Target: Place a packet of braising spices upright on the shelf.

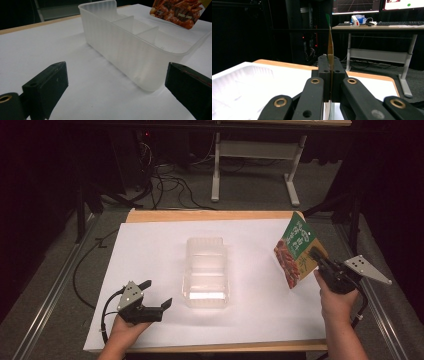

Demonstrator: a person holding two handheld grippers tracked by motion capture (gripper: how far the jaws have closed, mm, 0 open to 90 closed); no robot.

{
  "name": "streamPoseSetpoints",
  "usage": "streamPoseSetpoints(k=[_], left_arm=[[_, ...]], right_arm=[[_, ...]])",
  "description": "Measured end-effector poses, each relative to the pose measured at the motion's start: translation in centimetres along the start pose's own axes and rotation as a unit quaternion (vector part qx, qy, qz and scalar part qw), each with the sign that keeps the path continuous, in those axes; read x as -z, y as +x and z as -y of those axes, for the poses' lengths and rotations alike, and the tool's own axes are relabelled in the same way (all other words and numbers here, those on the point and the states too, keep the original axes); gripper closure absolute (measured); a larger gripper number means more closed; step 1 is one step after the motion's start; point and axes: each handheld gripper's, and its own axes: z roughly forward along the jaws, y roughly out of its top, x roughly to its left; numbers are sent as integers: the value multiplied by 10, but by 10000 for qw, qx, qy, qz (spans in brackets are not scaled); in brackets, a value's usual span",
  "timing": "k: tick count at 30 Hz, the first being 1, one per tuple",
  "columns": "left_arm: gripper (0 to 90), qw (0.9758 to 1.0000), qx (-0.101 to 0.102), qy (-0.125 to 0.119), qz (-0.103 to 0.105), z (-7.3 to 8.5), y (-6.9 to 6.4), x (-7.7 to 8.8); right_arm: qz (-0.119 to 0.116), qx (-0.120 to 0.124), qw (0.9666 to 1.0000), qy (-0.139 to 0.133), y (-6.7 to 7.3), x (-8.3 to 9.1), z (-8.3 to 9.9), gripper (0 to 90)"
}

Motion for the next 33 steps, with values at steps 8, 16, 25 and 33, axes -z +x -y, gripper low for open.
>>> streamPoseSetpoints(k=[8, 16, 25, 33], left_arm=[[52, 10000, 5, 0, -21, 0, 0, -1], [52, 9999, 5, -34, -104, 0, 1, 0], [53, 9999, -3, -73, -139, 0, 1, 1], [53, 9998, 13, -114, -160, -1, 1, 3]], right_arm=[[-66, 34, 10000, -57, 4, 3, -3, 900], [-186, 65, 9996, -185, 10, 7, -8, 900], [-285, 101, 9992, -278, 15, 9, -12, 900], [-574, 71, 9978, -331, 23, 8, -14, 900]])
